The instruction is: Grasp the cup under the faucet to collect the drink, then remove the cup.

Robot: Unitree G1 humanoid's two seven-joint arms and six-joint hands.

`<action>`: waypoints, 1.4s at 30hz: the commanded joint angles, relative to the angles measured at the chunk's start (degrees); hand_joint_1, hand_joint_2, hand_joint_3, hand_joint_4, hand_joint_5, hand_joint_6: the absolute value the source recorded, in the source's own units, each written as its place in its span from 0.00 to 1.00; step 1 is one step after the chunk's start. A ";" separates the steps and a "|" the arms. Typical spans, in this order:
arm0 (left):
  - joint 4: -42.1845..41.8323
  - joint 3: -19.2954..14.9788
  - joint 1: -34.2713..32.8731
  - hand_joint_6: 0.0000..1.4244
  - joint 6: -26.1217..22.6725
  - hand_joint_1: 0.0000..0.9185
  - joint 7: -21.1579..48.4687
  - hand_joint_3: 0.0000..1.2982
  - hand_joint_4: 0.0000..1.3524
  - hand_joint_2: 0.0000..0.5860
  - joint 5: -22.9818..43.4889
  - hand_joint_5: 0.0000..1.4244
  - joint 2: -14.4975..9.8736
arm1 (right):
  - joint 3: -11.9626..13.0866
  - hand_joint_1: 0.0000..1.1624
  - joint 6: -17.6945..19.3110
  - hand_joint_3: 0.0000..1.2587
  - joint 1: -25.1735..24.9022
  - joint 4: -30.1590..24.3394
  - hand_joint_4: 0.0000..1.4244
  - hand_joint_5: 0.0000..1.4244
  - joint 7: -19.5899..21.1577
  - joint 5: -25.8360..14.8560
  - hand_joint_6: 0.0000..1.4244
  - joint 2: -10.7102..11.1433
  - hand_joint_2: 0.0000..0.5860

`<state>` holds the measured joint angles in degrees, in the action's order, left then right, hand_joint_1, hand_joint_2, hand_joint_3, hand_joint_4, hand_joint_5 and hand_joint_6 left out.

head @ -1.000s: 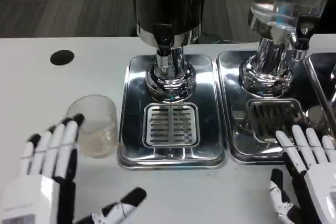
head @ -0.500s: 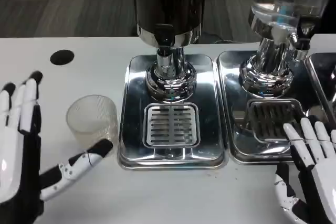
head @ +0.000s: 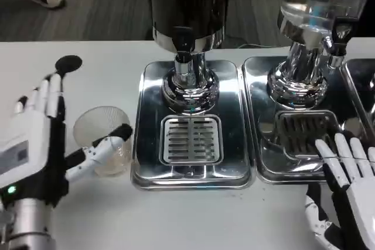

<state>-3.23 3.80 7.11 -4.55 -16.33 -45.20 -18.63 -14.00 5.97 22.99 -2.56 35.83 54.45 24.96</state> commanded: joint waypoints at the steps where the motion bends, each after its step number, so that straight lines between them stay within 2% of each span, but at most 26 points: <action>1: 2.59 2.43 -2.85 0.02 -2.50 0.00 1.88 0.00 0.00 0.01 -0.84 0.02 0.07 | 0.30 0.23 0.18 0.09 0.29 0.43 0.00 0.00 -0.40 -0.46 0.00 -0.03 0.98; 9: 6.13 5.69 -6.14 0.08 -5.86 0.05 3.28 0.01 0.00 0.04 -1.27 0.07 -0.24 | 0.43 0.23 0.09 0.10 0.30 0.69 0.00 0.00 -0.55 -0.86 0.00 -0.10 0.98; 20: 8.23 6.92 -8.69 0.21 -9.36 0.14 5.07 0.12 0.04 0.08 -0.61 0.18 -0.79 | 0.09 0.24 0.46 0.13 -1.48 3.25 0.00 0.00 -0.61 -1.73 0.00 -0.49 0.98; 28: 8.35 7.30 -9.45 0.35 -10.84 0.23 5.77 0.16 0.10 0.11 -0.67 0.29 -1.08 | -0.31 0.24 0.99 0.13 -2.73 5.34 0.00 0.00 -0.25 -2.58 0.00 -0.64 0.98; 31: 8.28 7.52 -9.54 0.43 -11.40 0.26 5.69 0.18 0.13 0.12 -0.85 0.34 -0.95 | -0.39 0.24 1.22 0.14 -3.06 5.69 0.00 0.00 -0.17 -2.70 0.00 -0.67 0.98; 37: 8.31 8.05 -9.96 0.69 -12.59 0.39 6.09 0.22 0.22 0.16 -0.84 0.49 -1.20 | -0.39 0.23 1.55 0.15 -3.31 5.93 0.00 0.00 -0.31 -2.99 0.00 -0.77 0.99; 42: 8.31 8.53 -9.86 0.77 -13.87 0.52 6.35 0.28 0.28 0.14 -0.78 0.55 -1.17 | -0.25 0.22 2.04 0.18 -3.49 6.07 0.00 0.00 -0.49 -3.33 0.00 -0.72 0.98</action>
<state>4.70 11.76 -2.91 -17.48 -11.07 -45.59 -19.55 -14.33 7.38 19.90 3.07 35.34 51.68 24.35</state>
